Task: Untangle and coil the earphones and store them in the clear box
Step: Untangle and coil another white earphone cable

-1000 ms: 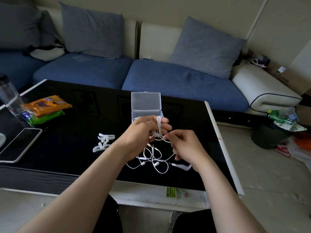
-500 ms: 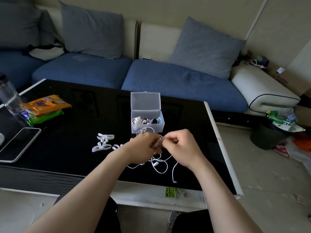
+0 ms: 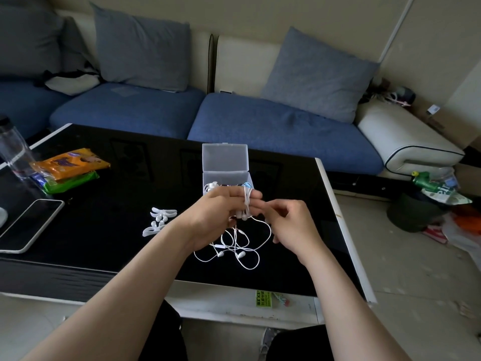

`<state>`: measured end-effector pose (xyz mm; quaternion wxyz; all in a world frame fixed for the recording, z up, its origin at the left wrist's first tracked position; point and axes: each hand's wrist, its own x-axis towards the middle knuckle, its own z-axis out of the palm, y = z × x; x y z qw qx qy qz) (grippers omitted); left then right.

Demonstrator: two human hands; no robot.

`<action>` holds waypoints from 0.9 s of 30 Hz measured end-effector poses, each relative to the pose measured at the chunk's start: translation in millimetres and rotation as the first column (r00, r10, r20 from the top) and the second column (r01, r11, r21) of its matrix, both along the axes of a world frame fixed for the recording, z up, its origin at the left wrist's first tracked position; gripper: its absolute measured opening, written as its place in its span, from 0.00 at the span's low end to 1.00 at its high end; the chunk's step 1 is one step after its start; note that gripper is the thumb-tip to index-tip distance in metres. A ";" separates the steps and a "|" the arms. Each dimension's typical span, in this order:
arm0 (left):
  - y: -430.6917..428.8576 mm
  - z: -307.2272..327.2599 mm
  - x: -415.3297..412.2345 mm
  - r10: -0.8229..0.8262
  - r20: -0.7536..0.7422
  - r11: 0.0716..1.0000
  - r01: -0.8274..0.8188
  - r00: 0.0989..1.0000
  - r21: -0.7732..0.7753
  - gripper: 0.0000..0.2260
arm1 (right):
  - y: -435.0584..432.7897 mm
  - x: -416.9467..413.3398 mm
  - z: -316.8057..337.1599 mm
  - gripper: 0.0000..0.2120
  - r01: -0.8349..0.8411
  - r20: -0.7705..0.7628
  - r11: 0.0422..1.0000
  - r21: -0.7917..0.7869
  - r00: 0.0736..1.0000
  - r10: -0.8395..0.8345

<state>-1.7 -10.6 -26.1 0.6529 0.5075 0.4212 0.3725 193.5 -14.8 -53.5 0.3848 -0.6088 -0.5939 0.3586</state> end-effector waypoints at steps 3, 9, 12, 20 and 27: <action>2.9 -3.6 -3.6 0.090 -0.044 0.989 -0.084 0.995 0.122 0.16 | -3.3 -3.6 -1.5 0.08 -0.072 0.022 0.992 -0.108 0.997 0.075; 5.7 -17.4 -2.3 0.215 -0.391 0.902 -0.029 0.895 0.430 0.20 | -14.5 -16.3 5.8 0.09 -0.265 0.111 0.951 -0.160 0.952 0.284; 3.3 -19.8 -3.0 0.261 -0.634 0.855 0.131 0.728 0.502 0.23 | -15.6 -21.8 6.6 0.11 -0.255 0.210 0.966 -0.037 0.943 0.257; -1.0 -17.8 1.8 0.022 -0.741 0.891 0.324 0.671 0.319 0.11 | -10.1 -16.2 6.1 0.07 -0.044 0.164 0.949 0.313 0.986 -0.008; -4.7 -3.1 4.0 -0.119 -0.396 0.968 0.196 0.911 0.158 0.11 | 0.1 -3.2 3.1 0.04 0.081 0.019 0.954 0.287 0.996 -0.090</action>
